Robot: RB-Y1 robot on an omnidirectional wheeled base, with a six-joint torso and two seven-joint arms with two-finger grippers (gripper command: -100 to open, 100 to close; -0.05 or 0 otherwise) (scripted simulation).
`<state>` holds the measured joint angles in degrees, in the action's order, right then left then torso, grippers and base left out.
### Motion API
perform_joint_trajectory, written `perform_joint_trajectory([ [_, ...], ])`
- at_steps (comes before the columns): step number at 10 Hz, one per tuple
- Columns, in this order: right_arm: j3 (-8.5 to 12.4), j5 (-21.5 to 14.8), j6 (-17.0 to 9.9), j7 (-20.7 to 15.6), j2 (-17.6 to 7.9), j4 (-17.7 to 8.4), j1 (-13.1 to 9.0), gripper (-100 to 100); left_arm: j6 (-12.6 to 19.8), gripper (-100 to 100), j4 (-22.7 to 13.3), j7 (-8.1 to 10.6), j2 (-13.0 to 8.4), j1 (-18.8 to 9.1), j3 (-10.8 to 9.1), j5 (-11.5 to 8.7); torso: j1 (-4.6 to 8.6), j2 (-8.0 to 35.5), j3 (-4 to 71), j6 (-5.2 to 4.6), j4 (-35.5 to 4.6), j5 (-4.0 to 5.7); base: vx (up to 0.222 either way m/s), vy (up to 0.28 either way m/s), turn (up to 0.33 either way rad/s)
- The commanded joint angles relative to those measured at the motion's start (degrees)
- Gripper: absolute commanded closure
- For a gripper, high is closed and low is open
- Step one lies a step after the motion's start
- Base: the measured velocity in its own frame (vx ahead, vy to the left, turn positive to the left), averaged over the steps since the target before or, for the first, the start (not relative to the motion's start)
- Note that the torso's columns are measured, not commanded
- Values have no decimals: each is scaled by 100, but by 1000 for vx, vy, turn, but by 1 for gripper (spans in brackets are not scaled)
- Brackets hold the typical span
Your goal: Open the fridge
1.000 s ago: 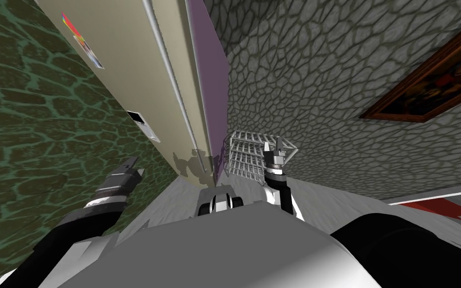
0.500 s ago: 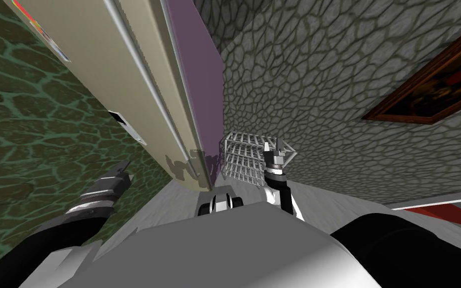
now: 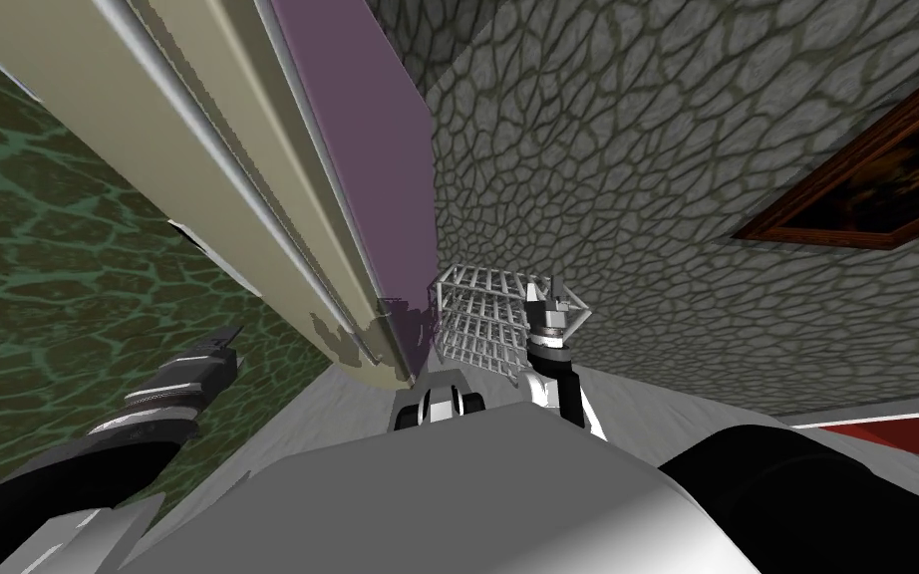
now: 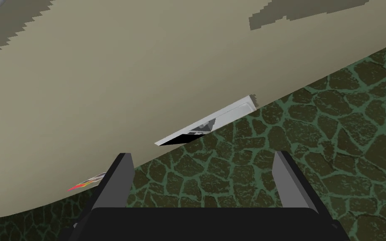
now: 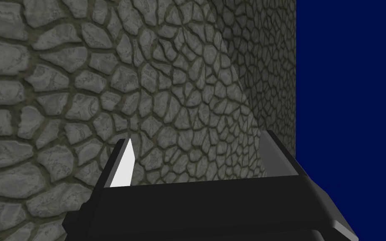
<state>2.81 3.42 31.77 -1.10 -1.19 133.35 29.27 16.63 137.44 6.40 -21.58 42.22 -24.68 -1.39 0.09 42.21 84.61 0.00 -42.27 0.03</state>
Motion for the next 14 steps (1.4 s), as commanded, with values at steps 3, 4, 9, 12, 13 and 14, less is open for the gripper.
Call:
perform_joint_trajectory([
  [3, 0, 0, 0, 0, 0, 0, 0, 0, 578, -100, 265, 73, -357, 241, -381, -97, -9, 16, -9, 0, -4, -3, 98, -167, -1],
  [4, 0, 0, 0, 0, 0, 0, -1, 0, 681, -100, 358, 86, -423, 277, -446, -113, -16, 23, -14, 0, -7, -5, 89, -134, -1],
  [9, 1, 0, 0, 0, -1, 0, -1, 0, 1022, -100, 1026, 126, -659, 391, -660, -166, -9, 12, -7, 0, -3, -3, 59, -87, -1],
  [12, 1, 0, 0, 0, -1, 0, -1, 0, 1034, -100, 1168, 134, -679, 421, -690, -179, -22, 12, -7, 0, -3, -7, 22, -30, 0],
  [13, 1, 0, 0, 0, -2, 0, -1, 0, 1110, -100, 1124, 232, -819, 412, -865, -264, -23, 14, -8, 0, -4, -8, 67, 2, -89],
  [14, 1, 0, 0, 0, -2, 0, -1, 0, 1075, -100, 1134, 175, -761, 397, -776, -219, -21, -6, 3, -2, 1, -7, 42, 5, -25],
])
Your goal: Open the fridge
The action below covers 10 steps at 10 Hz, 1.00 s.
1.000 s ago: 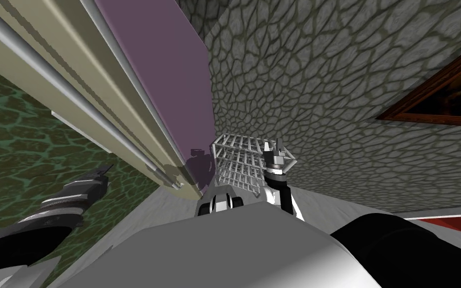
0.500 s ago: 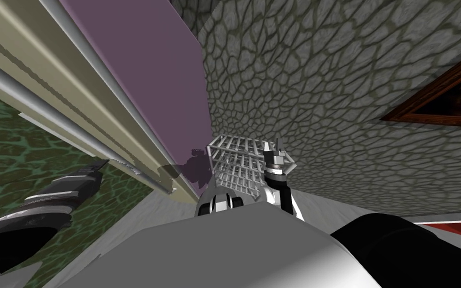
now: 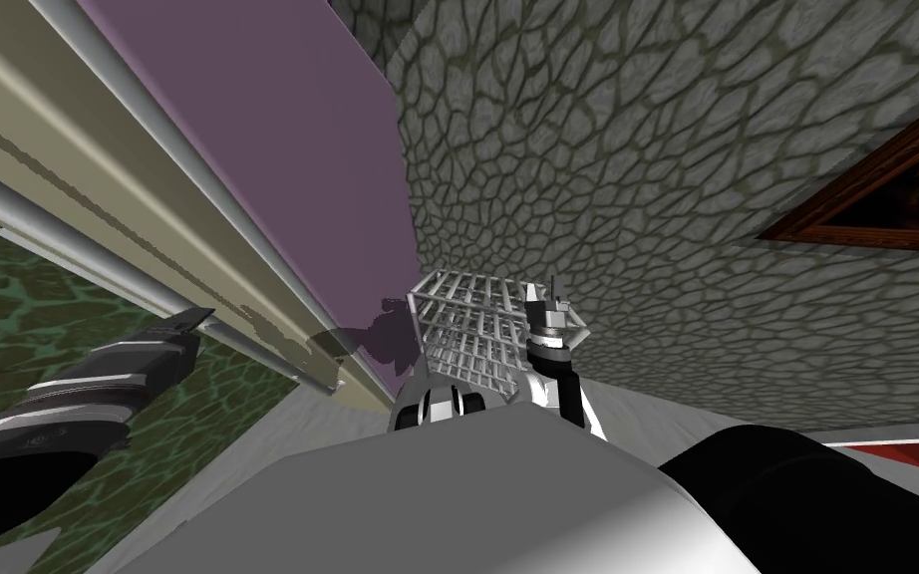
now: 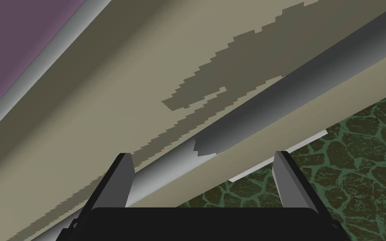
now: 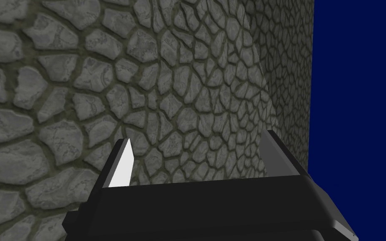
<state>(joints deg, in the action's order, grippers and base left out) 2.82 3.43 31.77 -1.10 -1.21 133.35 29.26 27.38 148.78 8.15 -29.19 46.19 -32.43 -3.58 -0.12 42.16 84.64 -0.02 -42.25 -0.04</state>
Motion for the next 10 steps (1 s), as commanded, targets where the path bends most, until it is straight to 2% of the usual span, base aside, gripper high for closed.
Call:
perform_joint_trajectory([
  [1, 0, 0, 0, 0, 0, 0, 0, 0, 10, 100, -7, 13, -10, -4, -13, -6, 8, 8, -3, 4, -1, 2, 4, 1, 11],
  [2, 0, 0, 0, 0, 0, 0, 0, 0, -88, 100, -22, 36, -116, 30, 7, -55, 14, 20, -10, -1, -7, 6, -98, 112, -79],
  [3, 0, 0, 0, 0, -1, 0, -2, 0, -188, 100, -35, 62, -224, 58, 24, -106, -32, 38, -14, -8, -23, 4, -182, 249, -160],
  [4, 1, 0, -1, 0, -2, -1, -4, 0, -188, 100, -35, 62, -224, 58, 24, -106, -87, 47, -13, 6, -41, 6, -215, 207, -82],
  [5, 1, 0, -1, 0, -2, -1, -3, 0, -289, 100, -48, 89, -332, 86, 41, -157, -85, 32, -3, 20, -44, 8, -195, 204, -64],
  [6, 1, 0, -1, 0, -2, -1, -3, 0, -289, 100, -48, 89, -332, 86, 41, -157, -78, -2, 19, 10, -37, 15, -184, 154, -26],
  [9, 1, 0, -1, 0, -2, -1, -4, 0, -591, 100, -85, 168, -655, 171, 92, -311, -41, -18, 36, -12, -25, 25, -252, 229, -125],
  [10, 2, 0, -1, 0, -2, -1, -4, 0, -591, 100, -85, 168, -655, 171, 92, -311, -47, -15, 29, -5, -29, 25, -204, 229, -40],
])
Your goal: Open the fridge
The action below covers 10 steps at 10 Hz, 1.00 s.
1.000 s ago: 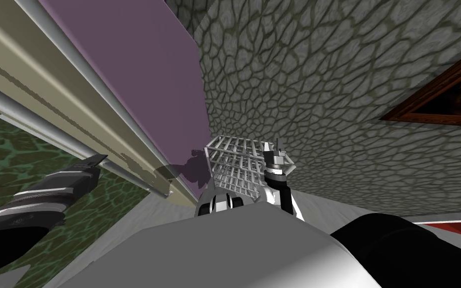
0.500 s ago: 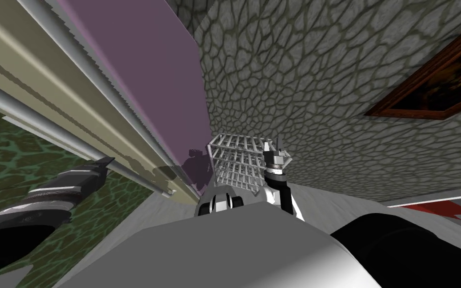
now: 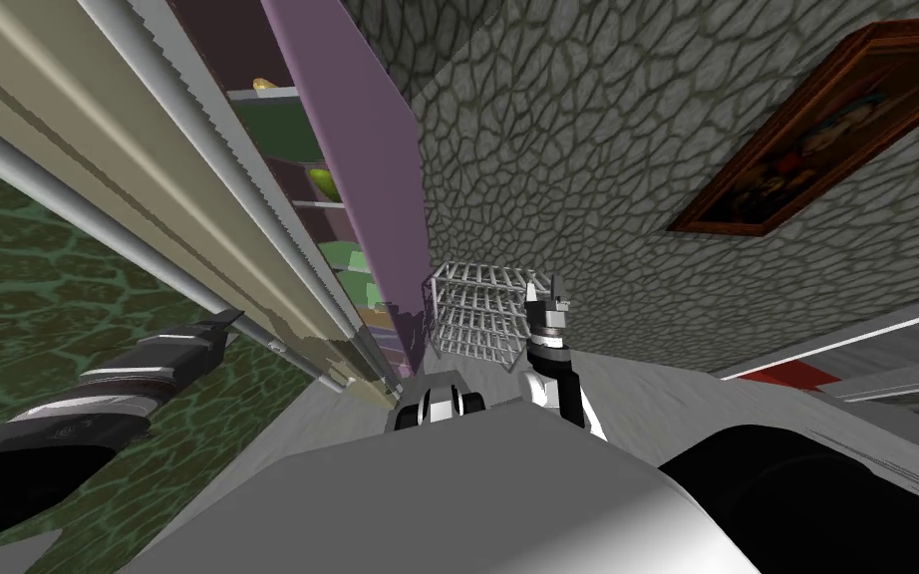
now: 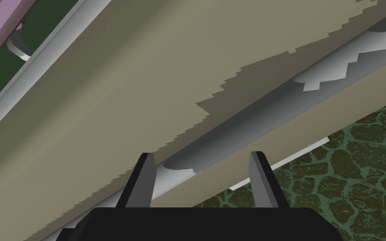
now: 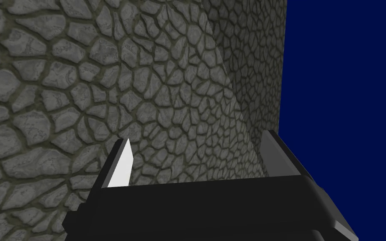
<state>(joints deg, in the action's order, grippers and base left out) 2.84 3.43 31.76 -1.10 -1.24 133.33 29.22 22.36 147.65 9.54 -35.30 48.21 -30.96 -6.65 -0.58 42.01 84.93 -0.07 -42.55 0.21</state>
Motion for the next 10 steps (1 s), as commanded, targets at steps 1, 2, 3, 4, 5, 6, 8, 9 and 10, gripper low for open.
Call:
perform_joint_trajectory([
  [1, 0, 0, 0, 0, 0, 0, 2, 0, -189, 100, 15, 56, -152, -3, -39, -55, 22, -15, 7, 7, 3, 2, -217, 224, -46],
  [2, 0, 0, 0, 0, 0, 0, 1, 0, -290, 100, 3, 82, -260, 25, -22, -107, 30, -13, 9, -4, 7, 5, -217, 248, -124],
  [3, 0, 0, 0, 0, 0, 0, 1, 0, -290, 100, 3, 82, -260, 25, -22, -107, 34, -12, 7, -7, 9, 4, -174, 194, -72],
  [4, 0, 0, 0, 0, 1, 0, 2, 0, -391, 100, -10, 109, -367, 53, -5, -158, 47, -24, 14, -6, 9, 7, -241, 210, -89],
  [5, 0, 0, 0, 0, 0, 0, 1, 0, -491, 100, -23, 135, -475, 81, 12, -209, 46, 3, 0, -8, 6, 7, -266, 249, -154],
  [6, 0, 0, 0, 0, 0, 0, 1, 0, -368, 100, -9, 113, -423, 101, 24, -192, 49, 26, -23, -2, 4, -1, -113, 117, -46],
  [8, 0, 0, 1, 0, 1, 1, 3, 0, -567, 100, 17, 116, -619, 123, 124, -241, 72, -7, -8, -3, 27, -5, -121, 223, -92],
  [9, 0, 0, 0, 0, 0, 1, 2, 0, -567, 100, 17, 116, -619, 123, 124, -241, 23, 13, -15, -7, 15, -13, -169, 255, -90],
  [10, 0, 0, 0, 0, 0, 0, 2, 0, -658, 100, 30, 118, -712, 134, 172, -266, 12, 13, -15, 7, 8, -15, -162, 302, -59],
])
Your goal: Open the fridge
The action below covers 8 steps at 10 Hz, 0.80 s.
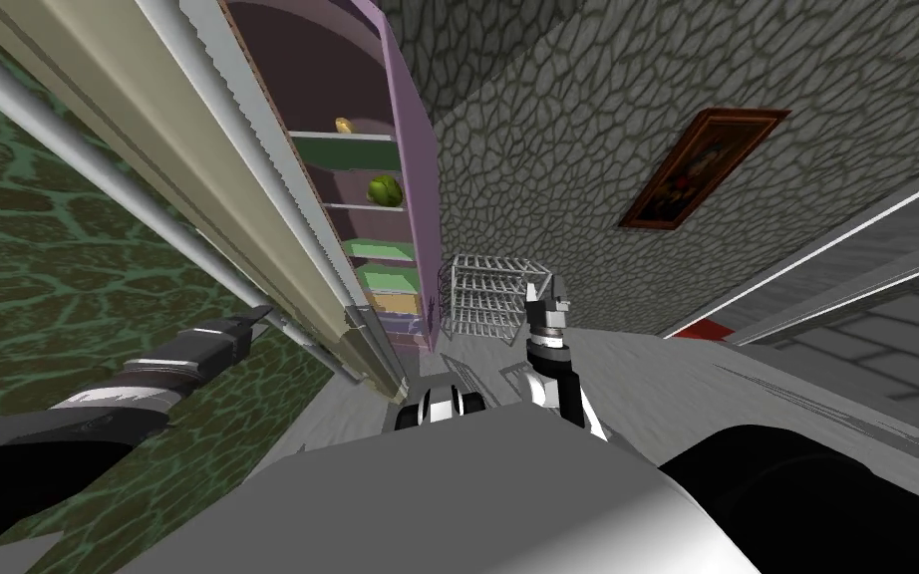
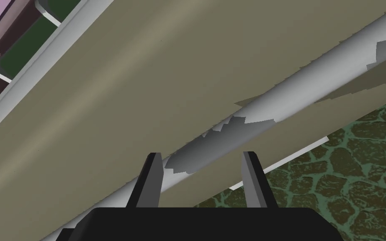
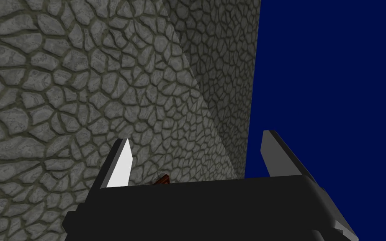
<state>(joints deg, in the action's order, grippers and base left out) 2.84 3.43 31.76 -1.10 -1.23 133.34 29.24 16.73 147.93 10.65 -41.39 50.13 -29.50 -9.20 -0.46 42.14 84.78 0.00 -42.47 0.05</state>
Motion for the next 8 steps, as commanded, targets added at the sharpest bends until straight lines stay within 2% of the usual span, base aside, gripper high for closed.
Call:
perform_joint_trajectory([
  [1, 1, 0, 0, 0, -1, 0, 0, 0, -187, 100, 15, 8, -195, -47, 75, -37, -14, -9, 10, -6, -3, 5, -227, 338, -112],
  [2, 1, 0, 0, 0, -1, 0, -1, 0, -187, 100, 15, 8, -195, -47, 75, -37, -11, -7, 12, -9, -2, 5, -154, 275, -44],
  [4, 0, 0, 0, 0, 0, 0, 1, 0, -370, 100, 42, 12, -380, -26, 171, -87, 51, -60, 42, -26, 16, 18, -154, 254, -79],
  [5, 0, 0, 0, 0, 0, 0, 0, 0, -370, 100, 42, 12, -380, -26, 171, -87, 49, -35, 27, -27, 15, 16, -119, 256, -80],
  [7, 0, 0, 0, 0, 0, 0, 1, 0, -553, 100, 68, 16, -564, -5, 268, -137, 23, -43, 33, -20, 10, 13, -149, 308, -105],
  [8, 1, 0, 0, 0, -1, 0, 0, 0, -553, 100, 68, 16, -564, -5, 268, -137, 8, -22, 21, -21, 5, 7, -140, 248, -50],
])
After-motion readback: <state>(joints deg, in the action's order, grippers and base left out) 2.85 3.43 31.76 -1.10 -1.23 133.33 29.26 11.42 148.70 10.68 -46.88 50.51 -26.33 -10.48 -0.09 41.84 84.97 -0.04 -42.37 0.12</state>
